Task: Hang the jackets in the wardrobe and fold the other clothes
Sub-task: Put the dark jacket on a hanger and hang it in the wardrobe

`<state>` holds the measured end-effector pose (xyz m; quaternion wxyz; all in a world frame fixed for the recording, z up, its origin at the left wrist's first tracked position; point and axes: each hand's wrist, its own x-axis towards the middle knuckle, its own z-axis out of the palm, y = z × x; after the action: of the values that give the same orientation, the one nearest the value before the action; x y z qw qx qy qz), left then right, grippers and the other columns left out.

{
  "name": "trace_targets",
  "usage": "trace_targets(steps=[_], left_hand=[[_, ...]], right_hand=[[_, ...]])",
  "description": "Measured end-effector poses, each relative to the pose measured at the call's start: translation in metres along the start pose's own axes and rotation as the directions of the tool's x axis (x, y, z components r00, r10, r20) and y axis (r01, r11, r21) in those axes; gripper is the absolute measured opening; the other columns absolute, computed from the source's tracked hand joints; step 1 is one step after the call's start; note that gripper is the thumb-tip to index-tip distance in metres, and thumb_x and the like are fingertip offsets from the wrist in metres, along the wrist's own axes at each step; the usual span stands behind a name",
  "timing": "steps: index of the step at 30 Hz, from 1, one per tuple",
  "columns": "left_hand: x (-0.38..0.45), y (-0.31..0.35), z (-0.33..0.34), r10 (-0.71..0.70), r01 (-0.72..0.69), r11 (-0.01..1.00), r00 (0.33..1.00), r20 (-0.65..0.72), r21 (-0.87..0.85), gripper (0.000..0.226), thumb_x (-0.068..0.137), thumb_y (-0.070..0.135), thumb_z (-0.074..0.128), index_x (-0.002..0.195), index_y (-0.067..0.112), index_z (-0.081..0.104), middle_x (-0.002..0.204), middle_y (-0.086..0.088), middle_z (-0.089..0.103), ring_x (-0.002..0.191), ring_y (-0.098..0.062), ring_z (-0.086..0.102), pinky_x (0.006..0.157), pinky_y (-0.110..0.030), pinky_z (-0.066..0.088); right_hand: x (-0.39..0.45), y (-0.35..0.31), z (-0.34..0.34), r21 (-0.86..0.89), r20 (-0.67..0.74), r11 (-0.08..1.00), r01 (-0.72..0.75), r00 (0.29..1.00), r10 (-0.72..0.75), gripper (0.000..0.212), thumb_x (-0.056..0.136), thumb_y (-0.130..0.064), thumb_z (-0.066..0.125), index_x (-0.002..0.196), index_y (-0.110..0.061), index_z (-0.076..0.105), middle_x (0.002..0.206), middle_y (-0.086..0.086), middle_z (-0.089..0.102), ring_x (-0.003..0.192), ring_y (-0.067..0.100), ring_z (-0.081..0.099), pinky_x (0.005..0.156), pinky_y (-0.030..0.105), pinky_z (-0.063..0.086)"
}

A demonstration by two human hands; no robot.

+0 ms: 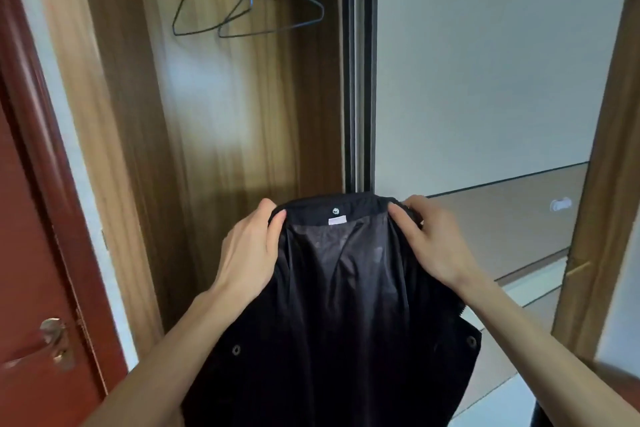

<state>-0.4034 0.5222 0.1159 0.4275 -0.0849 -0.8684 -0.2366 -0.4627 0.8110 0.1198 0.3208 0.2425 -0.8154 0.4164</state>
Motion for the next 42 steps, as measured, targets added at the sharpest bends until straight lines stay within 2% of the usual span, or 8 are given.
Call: trace_targets(steps=[8,11,20,23,27,32,37,42], left_hand=[[-0.007,0.003,0.004,-0.234,0.234,0.969,0.972,0.008,-0.075,0.038,0.107,0.053,0.04,0.083,0.026,0.052,0.057,-0.004,0.05,0.049,-0.012,0.044,0.054,-0.04,0.041],[-0.015,0.006,-0.006,-0.275,0.275,0.955,0.961,0.019,-0.111,0.054,0.095,0.074,0.049,0.084,0.022,0.061,0.065,-0.015,0.057,0.058,-0.034,0.053,0.062,-0.048,0.049],[-0.037,0.011,-0.025,-0.341,0.337,0.94,0.932,-0.119,-0.056,0.059,0.097,0.064,0.049,0.079,0.008,0.051,0.069,-0.024,0.048,0.062,-0.041,0.046,0.062,-0.042,0.044],[-0.033,0.011,-0.032,-0.36,0.351,0.933,0.917,-0.174,-0.082,0.053,0.102,0.056,0.053,0.076,0.01,0.051,0.07,-0.021,0.047,0.061,-0.022,0.044,0.063,-0.038,0.039],[-0.018,0.01,-0.034,-0.377,0.343,0.923,0.897,-0.231,-0.173,0.048,0.105,0.045,0.058,0.074,0.007,0.054,0.072,-0.019,0.054,0.064,-0.015,0.048,0.063,-0.035,0.039],[0.005,0.011,-0.021,-0.244,0.268,0.962,0.932,-0.27,0.055,0.042,0.104,0.044,0.057,0.074,0.014,0.054,0.059,-0.012,0.053,0.055,-0.03,0.051,0.06,-0.037,0.046],[0.01,0.011,-0.005,-0.127,0.192,0.954,0.955,-0.268,0.231,0.036,0.103,0.038,0.058,0.075,0.016,0.059,0.047,0.005,0.047,0.044,-0.014,0.049,0.054,-0.043,0.052],[0.015,0.01,0.001,-0.091,0.16,0.955,0.959,-0.267,0.251,0.039,0.103,0.041,0.057,0.07,0.021,0.052,0.044,0.004,0.044,0.04,-0.013,0.045,0.048,-0.035,0.048]], right_hand=[[0.034,0.02,0.022,0.248,0.097,0.967,0.052,0.992,-0.078,0.046,0.104,-0.047,0.058,0.073,-0.013,0.053,0.069,0.003,0.05,0.064,0.011,0.043,0.061,0.023,0.037],[0.038,0.019,0.032,0.284,0.068,0.957,0.066,0.994,-0.088,0.041,0.103,-0.045,0.061,0.071,-0.02,0.053,0.066,-0.007,0.05,0.063,0.01,0.047,0.06,0.017,0.037],[0.038,0.01,0.058,0.246,0.087,0.936,0.252,0.956,-0.281,0.032,0.104,-0.043,0.057,0.082,-0.02,0.064,0.079,-0.008,0.059,0.074,0.007,0.057,0.067,0.018,0.044],[0.044,0.011,0.065,0.151,0.147,0.924,0.351,0.917,-0.372,0.035,0.106,-0.043,0.053,0.089,-0.017,0.068,0.083,-0.006,0.061,0.074,0.011,0.058,0.069,0.028,0.046],[0.05,0.019,0.076,-0.367,0.143,0.645,0.67,0.726,-0.672,0.048,0.11,-0.044,0.043,0.081,-0.014,0.066,0.077,0.001,0.062,0.076,0.025,0.057,0.073,0.039,0.042],[0.066,0.024,0.085,-0.439,0.216,0.436,0.786,0.563,-0.798,0.034,0.11,-0.034,0.048,0.091,-0.013,0.067,0.092,0.004,0.064,0.09,0.026,0.06,0.094,0.041,0.044],[0.096,0.012,0.08,-0.584,0.518,0.297,0.755,0.629,-0.58,0.037,0.108,-0.032,0.046,0.108,-0.01,0.075,0.115,0.012,0.069,0.119,0.033,0.058,0.125,0.051,0.022],[0.098,0.018,0.075,-0.659,0.645,0.104,0.745,0.63,-0.433,0.041,0.107,-0.029,0.041,0.112,-0.013,0.079,0.133,0.018,0.067,0.134,0.039,0.05,0.13,0.053,0.005]])
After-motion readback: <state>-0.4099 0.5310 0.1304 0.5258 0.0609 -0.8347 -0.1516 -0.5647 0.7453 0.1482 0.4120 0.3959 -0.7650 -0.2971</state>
